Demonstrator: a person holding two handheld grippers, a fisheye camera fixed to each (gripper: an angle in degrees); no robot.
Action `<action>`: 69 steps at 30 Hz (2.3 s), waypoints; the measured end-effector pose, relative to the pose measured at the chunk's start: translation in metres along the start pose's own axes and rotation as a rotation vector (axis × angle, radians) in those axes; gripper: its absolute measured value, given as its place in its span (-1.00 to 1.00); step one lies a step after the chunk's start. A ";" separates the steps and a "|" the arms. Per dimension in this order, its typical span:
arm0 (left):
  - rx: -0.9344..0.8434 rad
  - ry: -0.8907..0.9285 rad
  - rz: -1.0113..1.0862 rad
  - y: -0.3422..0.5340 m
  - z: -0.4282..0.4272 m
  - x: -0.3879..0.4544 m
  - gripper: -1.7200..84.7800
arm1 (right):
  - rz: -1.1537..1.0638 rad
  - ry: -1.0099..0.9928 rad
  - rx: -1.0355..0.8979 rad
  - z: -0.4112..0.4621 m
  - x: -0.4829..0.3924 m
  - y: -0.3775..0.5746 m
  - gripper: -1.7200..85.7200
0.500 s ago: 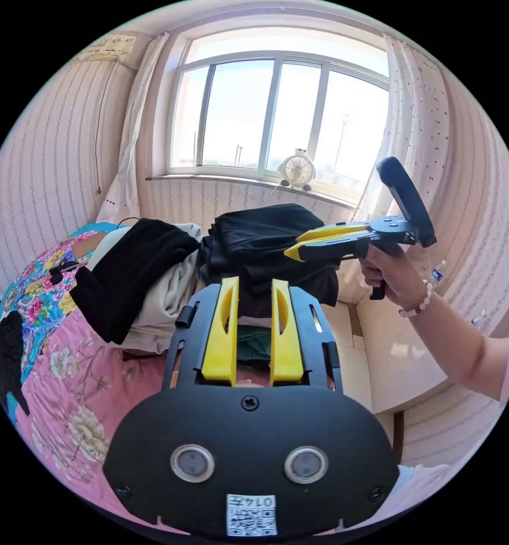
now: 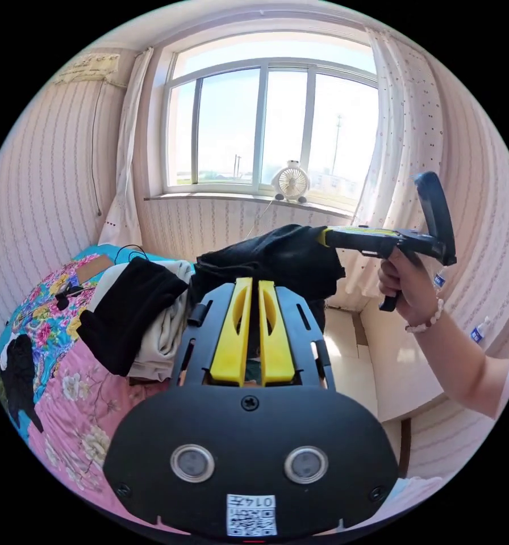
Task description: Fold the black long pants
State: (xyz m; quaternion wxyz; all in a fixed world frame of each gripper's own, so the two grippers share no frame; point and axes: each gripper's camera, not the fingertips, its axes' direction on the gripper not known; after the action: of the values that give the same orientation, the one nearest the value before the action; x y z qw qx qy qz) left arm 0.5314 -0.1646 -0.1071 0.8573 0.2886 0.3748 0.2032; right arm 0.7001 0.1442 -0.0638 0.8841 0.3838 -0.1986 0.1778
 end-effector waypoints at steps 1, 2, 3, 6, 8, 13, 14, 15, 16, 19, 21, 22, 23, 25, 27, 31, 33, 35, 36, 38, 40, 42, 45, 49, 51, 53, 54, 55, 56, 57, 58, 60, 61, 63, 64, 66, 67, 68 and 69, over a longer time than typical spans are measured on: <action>0.016 0.002 -0.001 -0.001 -0.010 -0.001 -0.96 | 0.007 -0.012 0.034 -0.009 0.001 0.000 -0.94; 0.052 0.018 -0.016 -0.002 -0.034 -0.005 -0.97 | 0.018 -0.043 0.097 -0.027 0.001 -0.001 -0.94; 0.093 0.045 -0.039 -0.001 -0.059 -0.010 -0.97 | 0.018 -0.089 0.151 -0.043 -0.001 -0.002 -0.94; 0.232 0.098 -0.088 0.008 -0.135 -0.026 -0.98 | -0.027 -0.228 0.237 -0.074 -0.016 -0.006 -0.95; 0.314 0.111 -0.116 0.021 -0.188 -0.038 -0.98 | -0.081 -0.328 0.256 -0.084 -0.033 -0.009 -0.95; 0.490 0.049 -0.255 0.103 -0.343 -0.087 -0.98 | -0.176 -0.679 0.218 -0.069 -0.088 -0.015 -0.95; 0.505 -0.024 -0.292 0.136 -0.384 -0.098 -0.98 | -0.189 -0.774 0.177 -0.051 -0.109 -0.014 -0.95; 0.494 -0.124 -0.331 0.171 -0.423 -0.108 -0.98 | -0.219 -0.846 0.122 -0.029 -0.137 -0.009 -0.95; 0.483 -0.181 -0.363 0.190 -0.444 -0.113 -0.98 | -0.242 -0.875 0.092 -0.018 -0.153 -0.006 -0.95; 0.453 -0.412 -0.546 0.285 -0.549 -0.132 -0.98 | -0.325 -1.022 -0.044 0.042 -0.238 0.018 -0.95; 0.488 -0.594 -0.665 0.345 -0.636 -0.128 -0.98 | -0.347 -1.126 -0.093 0.078 -0.298 0.033 -0.95; 0.501 -0.631 -0.680 0.356 -0.656 -0.125 -0.98 | -0.345 -1.150 -0.099 0.086 -0.310 0.035 -0.95; 0.519 -0.696 -0.712 0.374 -0.693 -0.118 -0.98 | -0.322 -1.192 -0.105 0.099 -0.329 0.040 -0.95; 0.534 -0.776 -0.715 0.395 -0.737 -0.104 -0.98 | -0.245 -1.229 -0.117 0.121 -0.348 0.048 -0.95; 0.541 -0.838 -0.695 0.420 -0.775 -0.087 -0.98 | -0.200 -1.243 -0.171 0.151 -0.362 0.066 -0.95; 0.496 -0.773 -0.806 0.476 -0.786 -0.094 -0.98 | -0.180 -1.181 -0.320 0.206 -0.362 0.117 -0.95; 0.362 -0.685 -0.919 0.515 -0.764 -0.112 -0.98 | -0.119 -1.087 -0.500 0.250 -0.350 0.163 -0.95; 0.241 -0.638 -0.987 0.541 -0.737 -0.125 -0.98 | -0.046 -1.007 -0.620 0.281 -0.331 0.200 -0.95; 0.192 -0.593 -1.038 0.558 -0.721 -0.131 -0.98 | -0.005 -0.916 -0.681 0.299 -0.317 0.222 -0.95; 0.153 -0.519 -1.097 0.577 -0.701 -0.137 -0.98 | 0.070 -0.798 -0.773 0.323 -0.295 0.250 -0.95; 0.133 -0.473 -1.119 0.587 -0.690 -0.140 -0.98 | 0.140 -0.746 -0.820 0.339 -0.278 0.269 -0.96; 0.124 -0.475 -1.116 0.592 -0.688 -0.142 -0.98 | 0.188 -0.734 -0.825 0.351 -0.268 0.278 -0.96; 0.139 -0.477 -1.116 0.598 -0.697 -0.144 -0.98 | 0.188 -0.731 -0.804 0.364 -0.267 0.274 -0.96; 0.159 -0.535 -1.129 0.609 -0.719 -0.143 -0.98 | 0.196 -0.718 -0.745 0.379 -0.267 0.262 -0.95; 0.165 -0.559 -1.140 0.618 -0.733 -0.142 -0.98 | 0.194 -0.684 -0.701 0.387 -0.265 0.253 -0.95; 0.161 -0.581 -1.166 0.625 -0.740 -0.142 -0.98 | 0.188 -0.634 -0.684 0.396 -0.261 0.250 -0.95; 0.148 -0.582 -1.183 0.630 -0.740 -0.144 -0.98 | 0.188 -0.596 -0.688 0.404 -0.259 0.250 -0.94; 0.139 -0.576 -1.190 0.632 -0.739 -0.145 -0.98 | 0.189 -0.575 -0.698 0.408 -0.258 0.250 -0.94; 0.128 -0.560 -1.195 0.635 -0.736 -0.146 -0.97 | 0.188 -0.529 -0.728 0.419 -0.258 0.252 -0.93; 0.132 -0.546 -1.188 0.636 -0.732 -0.145 -0.97 | 0.165 -0.479 -0.761 0.428 -0.262 0.254 -0.92; 0.136 -0.537 -1.183 0.636 -0.730 -0.145 -0.97 | 0.147 -0.448 -0.768 0.431 -0.265 0.254 -0.92; 0.163 -0.496 -1.134 0.628 -0.722 -0.147 -0.98 | 0.007 -0.331 -0.736 0.433 -0.292 0.251 -0.88; 0.170 -0.493 -1.112 0.624 -0.720 -0.148 -0.98 | -0.036 -0.310 -0.719 0.432 -0.301 0.250 -0.85; 0.175 -0.485 -1.010 0.599 -0.708 -0.158 -0.98 | -0.176 -0.475 -0.557 0.421 -0.342 0.247 -0.73; 0.171 -0.477 -0.984 0.592 -0.703 -0.162 -0.98 | -0.201 -0.563 -0.527 0.419 -0.352 0.248 -0.70; 0.179 -0.392 -0.908 0.564 -0.683 -0.179 -0.97 | -0.304 -0.758 -0.526 0.422 -0.397 0.253 -0.62; 0.184 -0.366 -0.885 0.557 -0.677 -0.183 -0.97 | -0.327 -0.784 -0.526 0.424 -0.408 0.255 -0.60; 0.190 -0.330 -0.843 0.543 -0.664 -0.188 -0.97 | -0.362 -0.857 -0.523 0.428 -0.431 0.261 -0.58; 0.189 -0.308 -0.800 0.529 -0.650 -0.190 -0.97 | -0.382 -0.951 -0.553 0.433 -0.456 0.270 -0.57</action>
State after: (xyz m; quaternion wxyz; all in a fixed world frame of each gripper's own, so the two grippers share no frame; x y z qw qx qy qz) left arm -0.1533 0.3481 -0.0236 0.8842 0.2247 0.3420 -0.2253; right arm 0.0901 -0.0808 0.1494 0.7815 0.2053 -0.5401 -0.2354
